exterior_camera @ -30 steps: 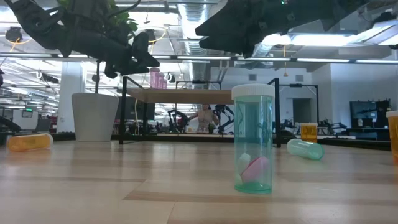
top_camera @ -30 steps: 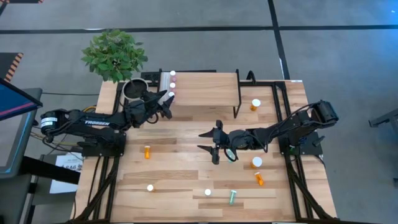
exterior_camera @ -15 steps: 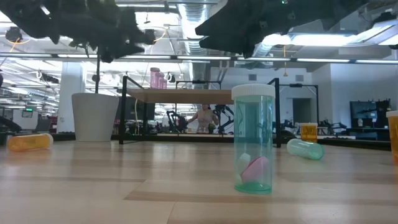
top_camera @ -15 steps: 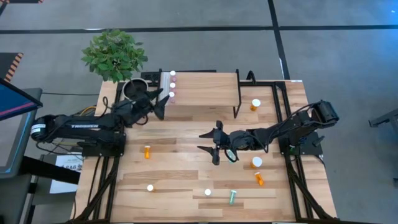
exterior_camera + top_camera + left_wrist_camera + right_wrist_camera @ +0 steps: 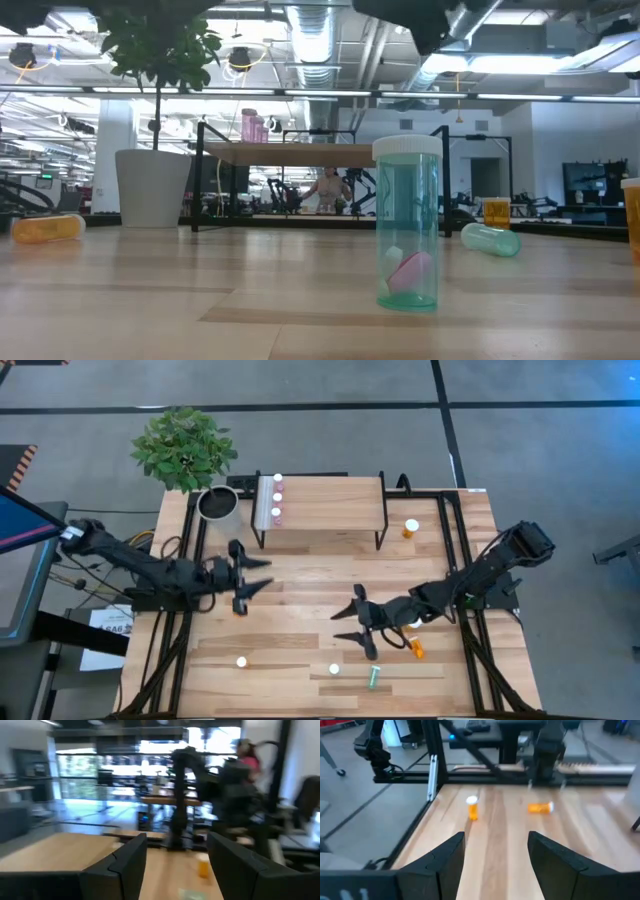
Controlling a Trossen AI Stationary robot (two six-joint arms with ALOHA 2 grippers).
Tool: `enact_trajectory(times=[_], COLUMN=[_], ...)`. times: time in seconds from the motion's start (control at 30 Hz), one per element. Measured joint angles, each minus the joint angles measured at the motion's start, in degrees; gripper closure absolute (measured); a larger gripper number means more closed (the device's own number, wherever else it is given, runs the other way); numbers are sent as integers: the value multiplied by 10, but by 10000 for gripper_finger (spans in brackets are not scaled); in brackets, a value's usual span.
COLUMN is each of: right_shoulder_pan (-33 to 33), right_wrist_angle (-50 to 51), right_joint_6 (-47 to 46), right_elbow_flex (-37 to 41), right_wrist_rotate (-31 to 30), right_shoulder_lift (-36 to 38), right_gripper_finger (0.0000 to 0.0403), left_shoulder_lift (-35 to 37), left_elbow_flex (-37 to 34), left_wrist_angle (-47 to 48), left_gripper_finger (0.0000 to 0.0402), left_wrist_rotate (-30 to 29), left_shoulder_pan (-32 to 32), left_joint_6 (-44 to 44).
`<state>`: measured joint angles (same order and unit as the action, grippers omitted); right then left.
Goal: Pick and place medicine bottles onto shelf by color
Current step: Put the left blue pill bottle on the shelf
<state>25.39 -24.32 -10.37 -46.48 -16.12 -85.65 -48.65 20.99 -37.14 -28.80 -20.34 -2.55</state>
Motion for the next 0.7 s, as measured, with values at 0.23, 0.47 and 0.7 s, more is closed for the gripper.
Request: enact_trajectory(times=[0.23,0.47,0.7], right_shoulder_pan=[56,80,96], right_wrist_angle=[10,17,20], right_joint_6=[-46,-130,-151], right_elbow_flex=[0,0,-26], right_wrist_rotate=[-1,-21,-17], right_shoulder_lift=[0,-44,-121], right_gripper_finger=[165,165,165], left_shoulder_lift=[-98,-155,-155], left_elbow_flex=[0,0,2], left_wrist_angle=[-90,-138,-138], left_gripper_finger=[208,208,208], left_wrist_rotate=[-2,14,12], left_shoulder_pan=[-56,-58,-58], left_joint_6=[-5,-7,-2])
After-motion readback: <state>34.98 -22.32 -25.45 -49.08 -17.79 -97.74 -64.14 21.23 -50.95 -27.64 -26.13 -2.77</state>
